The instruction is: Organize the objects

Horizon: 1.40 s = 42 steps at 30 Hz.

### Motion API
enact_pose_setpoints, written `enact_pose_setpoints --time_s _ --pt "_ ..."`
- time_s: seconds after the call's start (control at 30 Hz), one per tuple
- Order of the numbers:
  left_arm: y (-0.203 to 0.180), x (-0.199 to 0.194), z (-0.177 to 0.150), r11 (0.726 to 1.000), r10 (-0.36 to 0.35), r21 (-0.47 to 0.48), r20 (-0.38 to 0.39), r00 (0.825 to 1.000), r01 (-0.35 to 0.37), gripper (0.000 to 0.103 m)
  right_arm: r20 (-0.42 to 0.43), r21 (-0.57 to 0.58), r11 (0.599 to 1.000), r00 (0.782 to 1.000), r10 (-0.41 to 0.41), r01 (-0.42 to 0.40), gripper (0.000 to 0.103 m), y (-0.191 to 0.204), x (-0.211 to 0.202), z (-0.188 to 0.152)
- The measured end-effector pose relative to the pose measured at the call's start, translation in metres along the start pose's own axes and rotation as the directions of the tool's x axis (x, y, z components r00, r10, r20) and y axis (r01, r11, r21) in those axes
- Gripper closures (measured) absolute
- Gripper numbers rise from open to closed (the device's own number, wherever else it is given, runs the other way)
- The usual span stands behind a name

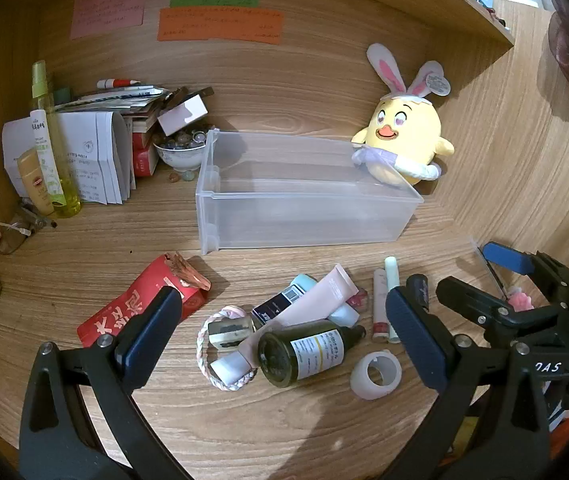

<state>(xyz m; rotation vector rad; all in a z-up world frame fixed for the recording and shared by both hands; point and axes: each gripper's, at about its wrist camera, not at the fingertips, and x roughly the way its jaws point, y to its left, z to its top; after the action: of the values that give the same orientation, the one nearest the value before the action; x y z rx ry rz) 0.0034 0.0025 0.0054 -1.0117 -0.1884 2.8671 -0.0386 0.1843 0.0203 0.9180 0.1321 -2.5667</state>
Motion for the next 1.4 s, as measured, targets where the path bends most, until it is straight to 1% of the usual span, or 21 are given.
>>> enact_pose_setpoints --time_s 0.6,0.97,1.13,1.33,1.4 --pt "0.003 0.002 0.000 1.000 -0.008 -0.012 -0.002 1.000 0.008 0.000 0.005 -0.010 1.000 1.000 -0.006 0.006 0.000 0.003 -0.002 -0.001" --pt "0.004 0.001 0.000 1.000 -0.024 0.004 0.024 0.999 0.024 0.000 -0.005 0.002 1.000 1.000 -0.003 0.003 0.000 0.002 -0.001 0.000" --pt "0.008 0.002 -0.001 1.000 -0.030 0.002 0.013 0.999 0.030 0.000 -0.015 0.018 1.000 1.000 -0.009 0.010 0.000 -0.002 0.001 0.000" --pt "0.018 0.008 -0.001 1.000 -0.030 -0.007 -0.024 0.999 0.030 0.000 -0.029 0.041 0.999 0.999 -0.022 0.023 0.000 -0.008 0.007 0.001" --pt "0.026 0.007 0.000 0.999 -0.028 -0.019 -0.017 0.999 0.028 0.000 -0.031 0.047 0.998 0.999 -0.028 0.030 0.000 -0.011 0.009 0.001"
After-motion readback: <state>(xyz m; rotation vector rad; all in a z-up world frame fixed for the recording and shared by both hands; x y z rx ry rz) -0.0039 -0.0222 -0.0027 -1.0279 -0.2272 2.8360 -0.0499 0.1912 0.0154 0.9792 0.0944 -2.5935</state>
